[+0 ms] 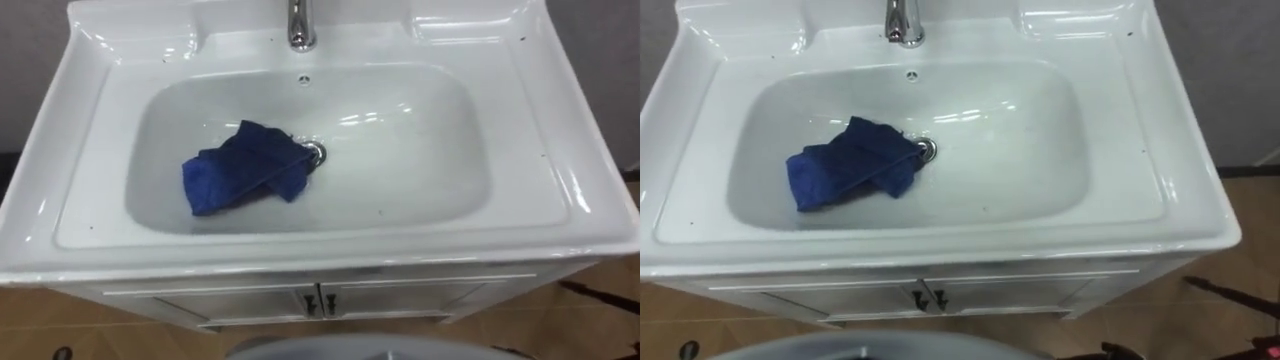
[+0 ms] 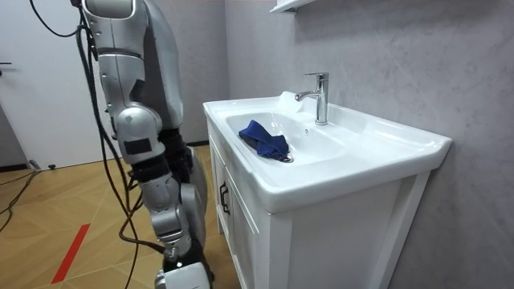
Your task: Wipe basin
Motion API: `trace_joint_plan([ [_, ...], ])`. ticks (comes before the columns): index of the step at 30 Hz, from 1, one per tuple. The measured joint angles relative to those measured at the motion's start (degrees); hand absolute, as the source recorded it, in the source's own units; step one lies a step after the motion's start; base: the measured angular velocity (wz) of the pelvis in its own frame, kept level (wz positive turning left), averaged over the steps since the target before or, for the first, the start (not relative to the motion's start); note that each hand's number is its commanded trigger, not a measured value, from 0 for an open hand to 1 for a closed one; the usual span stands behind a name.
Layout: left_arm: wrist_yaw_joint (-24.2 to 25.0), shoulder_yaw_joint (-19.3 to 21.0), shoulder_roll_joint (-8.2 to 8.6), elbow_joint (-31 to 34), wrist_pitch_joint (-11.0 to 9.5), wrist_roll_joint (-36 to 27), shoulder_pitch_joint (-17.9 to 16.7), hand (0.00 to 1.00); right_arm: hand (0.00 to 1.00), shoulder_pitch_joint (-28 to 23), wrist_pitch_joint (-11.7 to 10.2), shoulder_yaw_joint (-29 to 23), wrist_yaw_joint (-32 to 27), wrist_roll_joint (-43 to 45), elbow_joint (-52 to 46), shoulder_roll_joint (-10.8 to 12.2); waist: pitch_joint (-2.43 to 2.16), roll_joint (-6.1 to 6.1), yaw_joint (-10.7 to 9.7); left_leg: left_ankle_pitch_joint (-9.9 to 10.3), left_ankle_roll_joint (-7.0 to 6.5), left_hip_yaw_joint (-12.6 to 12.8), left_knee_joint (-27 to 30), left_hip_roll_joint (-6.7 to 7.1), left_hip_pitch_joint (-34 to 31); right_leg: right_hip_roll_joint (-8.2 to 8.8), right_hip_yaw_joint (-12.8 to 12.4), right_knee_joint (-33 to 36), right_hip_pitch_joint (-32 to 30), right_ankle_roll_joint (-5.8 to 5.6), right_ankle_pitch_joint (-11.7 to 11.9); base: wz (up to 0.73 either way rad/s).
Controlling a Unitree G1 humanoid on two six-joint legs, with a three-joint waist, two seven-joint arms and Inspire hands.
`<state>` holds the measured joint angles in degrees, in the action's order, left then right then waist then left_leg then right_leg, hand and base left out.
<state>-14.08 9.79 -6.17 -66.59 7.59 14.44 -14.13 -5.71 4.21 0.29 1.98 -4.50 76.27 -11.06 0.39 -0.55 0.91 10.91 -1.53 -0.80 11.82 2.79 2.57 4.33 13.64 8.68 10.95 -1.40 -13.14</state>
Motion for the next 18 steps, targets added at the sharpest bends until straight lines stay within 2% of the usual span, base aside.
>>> trace_joint_plan([
  [2, 1.2, -0.9, 0.10, 0.0, 0.4, 0.2, 0.2, 0.00, 0.00, 0.1, 1.0, 0.0, 0.0, 0.5, 0.0, 0.0, -0.01, -0.04, -0.8, 0.0, 0.00, 0.2, 0.2, -0.05, 0.0, 0.00, -0.1, 0.0, 0.0, 0.01, 0.0, 0.00],
  [8, 2.5, -1.2, 0.16, 0.0, 0.6, 0.2, 0.9, 0.00, 0.00, -0.7, 2.9, 0.1, 0.1, 1.8, 0.3, 0.4, 0.01, -0.41, -1.1, 0.1, -0.14, 1.0, 1.0, -0.08, 0.0, 0.05, -1.3, -0.1, -0.1, -0.06, -0.1, -0.07],
  [18, 4.0, -1.0, 0.20, -0.4, 1.2, 0.4, 1.0, 0.00, 0.00, -0.4, 4.3, 0.0, -0.8, 4.8, 0.4, 1.2, 0.01, -0.99, -0.7, 0.3, -0.42, 0.9, 1.1, 0.09, 0.0, 0.39, -1.0, -0.1, 0.0, -0.35, -0.2, 0.01],
])
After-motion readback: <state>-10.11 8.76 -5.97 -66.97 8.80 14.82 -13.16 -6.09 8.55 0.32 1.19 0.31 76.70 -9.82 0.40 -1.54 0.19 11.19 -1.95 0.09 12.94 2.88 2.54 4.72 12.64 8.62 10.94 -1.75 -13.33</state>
